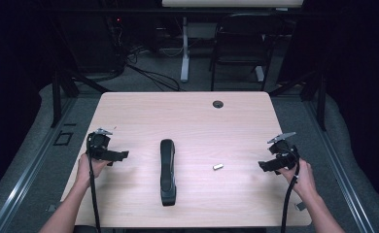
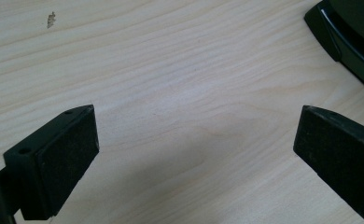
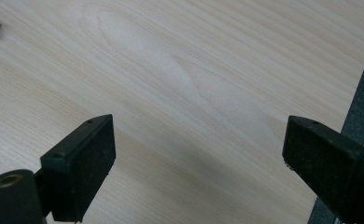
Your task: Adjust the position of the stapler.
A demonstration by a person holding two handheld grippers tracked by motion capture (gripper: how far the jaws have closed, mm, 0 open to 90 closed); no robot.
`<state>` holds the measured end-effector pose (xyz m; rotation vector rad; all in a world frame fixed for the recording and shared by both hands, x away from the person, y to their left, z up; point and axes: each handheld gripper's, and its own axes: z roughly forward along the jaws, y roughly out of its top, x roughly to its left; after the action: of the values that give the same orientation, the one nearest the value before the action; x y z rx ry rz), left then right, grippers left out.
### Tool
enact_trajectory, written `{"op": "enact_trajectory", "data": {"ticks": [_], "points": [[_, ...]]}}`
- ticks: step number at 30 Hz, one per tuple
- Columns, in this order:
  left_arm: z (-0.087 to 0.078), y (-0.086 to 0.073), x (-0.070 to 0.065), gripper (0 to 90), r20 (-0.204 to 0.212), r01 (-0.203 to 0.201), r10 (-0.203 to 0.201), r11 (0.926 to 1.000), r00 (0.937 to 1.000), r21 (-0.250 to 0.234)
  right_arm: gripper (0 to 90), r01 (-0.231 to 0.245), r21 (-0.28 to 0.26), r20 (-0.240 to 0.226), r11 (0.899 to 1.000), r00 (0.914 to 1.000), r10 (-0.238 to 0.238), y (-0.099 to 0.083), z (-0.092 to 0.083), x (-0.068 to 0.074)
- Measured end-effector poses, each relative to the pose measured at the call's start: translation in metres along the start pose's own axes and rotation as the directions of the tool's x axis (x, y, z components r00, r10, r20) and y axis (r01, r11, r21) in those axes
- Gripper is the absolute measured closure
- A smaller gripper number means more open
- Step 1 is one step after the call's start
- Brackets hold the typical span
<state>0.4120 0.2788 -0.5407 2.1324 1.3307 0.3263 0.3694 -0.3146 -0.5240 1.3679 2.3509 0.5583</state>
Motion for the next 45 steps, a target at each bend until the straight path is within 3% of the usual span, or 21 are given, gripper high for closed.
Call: {"op": "enact_trajectory", "data": {"ticks": [3,9,16,20,23,24,25,30,31,32,33,34,35,36,37,38,40,41,43,44,45], "points": [[0.0,0.0,-0.001,0.2,0.009,-0.005,0.005,1.0,0.9999,0.008,9.4,0.001,0.001,0.0,1.0,1.0,-0.001,0.0,0.0,0.0],[-0.005,0.003,-0.015,2.8,0.034,-0.072,0.071,0.997,0.9969,0.03,9.5,0.008,0.01,0.001,1.0,1.0,-0.008,0.001,0.001,0.0],[-0.02,0.005,-0.045,10.2,0.091,-0.164,0.16,0.9859,0.9829,0.034,10.2,0.014,0.006,-0.002,1.0,0.9999,-0.014,0.0,-0.002,0.001],[-0.029,-0.003,-0.067,24.6,0.106,-0.218,0.212,0.9744,0.9716,0.054,11.1,0.016,0.014,-0.007,1.0,0.9999,-0.016,0.0,-0.001,0.0],[-0.032,-0.007,-0.072,40.0,0.107,-0.223,0.217,0.9737,0.9703,0.047,11.1,0.014,0.01,-0.008,1.0,0.9999,-0.014,0.0,0.0,0.001],[-0.034,-0.009,-0.076,44.9,0.138,-0.234,0.226,0.9714,0.9643,0.041,11.6,0.02,0.016,-0.003,1.0,0.9998,-0.02,0.001,0.0,0.002],[-0.034,-0.009,-0.076,48.7,0.138,-0.234,0.226,0.9714,0.9643,0.041,11.6,0.02,0.016,-0.003,1.0,0.9998,-0.02,0.001,0.0,0.002],[-0.039,-0.01,-0.086,72.1,0.224,-0.278,0.268,0.9605,0.937,0.012,12.5,0.026,0.017,-0.004,1.0,0.9997,-0.026,0.002,0.001,0.003],[-0.039,-0.01,-0.086,75.7,0.224,-0.278,0.268,0.9605,0.937,0.012,12.5,0.026,0.017,-0.004,1.0,0.9997,-0.026,0.002,0.001,0.003],[-0.039,-0.009,-0.092,80.4,0.248,-0.296,0.284,0.955,0.9261,0.012,12.8,0.026,0.019,0.001,0.999,0.9997,-0.026,0.001,0.002,0.003],[-0.039,-0.009,-0.092,84.3,0.248,-0.296,0.284,0.955,0.9261,0.012,12.8,0.026,0.019,0.001,0.999,0.9997,-0.026,0.001,0.002,0.003],[-0.038,-0.009,-0.1,87.6,0.264,-0.318,0.302,0.948,0.9161,0.018,12.8,0.027,0.025,-0.008,0.999,0.9996,-0.027,0.001,0.003,0.003],[-0.038,-0.009,-0.1,90.0,0.264,-0.318,0.302,0.948,0.9161,0.018,12.9,0.029,0.028,-0.003,0.999,0.9996,-0.029,0.001,0.003,0.003],[-0.036,-0.009,-0.107,90.0,0.289,-0.338,0.318,0.9409,0.903,0.021,12.9,0.033,0.033,-0.004,0.999,0.9994,-0.033,0.001,0.003,0.003],[-0.036,-0.009,-0.107,90.0,0.289,-0.338,0.318,0.9409,0.903,0.021,12.9,0.033,0.033,-0.004,0.999,0.9994,-0.033,0.001,0.003,0.003],[-0.036,-0.008,-0.114,90.0,0.314,-0.357,0.333,0.934,0.889,0.019,12.9,0.034,0.033,-0.002,0.999,0.9994,-0.034,0.001,0.003,0.003],[-0.035,-0.008,-0.117,90.0,0.323,-0.364,0.339,0.9314,0.8833,0.016,13.0,0.034,0.032,0.0,0.999,0.9994,-0.034,0.001,0.003,0.003],[-0.035,-0.008,-0.124,90.0,0.342,-0.378,0.351,0.9256,0.8717,0.013,13.0,0.031,0.03,-0.003,0.999,0.9995,-0.031,0.001,0.004,0.004],[-0.035,-0.008,-0.126,90.0,0.348,-0.387,0.358,0.922,0.8662,0.014,13.0,0.029,0.03,-0.01,0.999,0.9996,-0.028,0.001,0.005,0.004],[-0.033,-0.008,-0.131,90.0,0.361,-0.4,0.368,0.9165,0.8571,0.015,13.0,0.035,0.039,-0.003,0.999,0.9994,-0.035,0.001,0.005,0.004],[-0.033,-0.008,-0.133,90.0,0.368,-0.402,0.368,0.9156,0.8537,0.016,13.0,0.034,0.038,-0.003,0.999,0.9994,-0.034,0.001,0.005,0.004]]}}
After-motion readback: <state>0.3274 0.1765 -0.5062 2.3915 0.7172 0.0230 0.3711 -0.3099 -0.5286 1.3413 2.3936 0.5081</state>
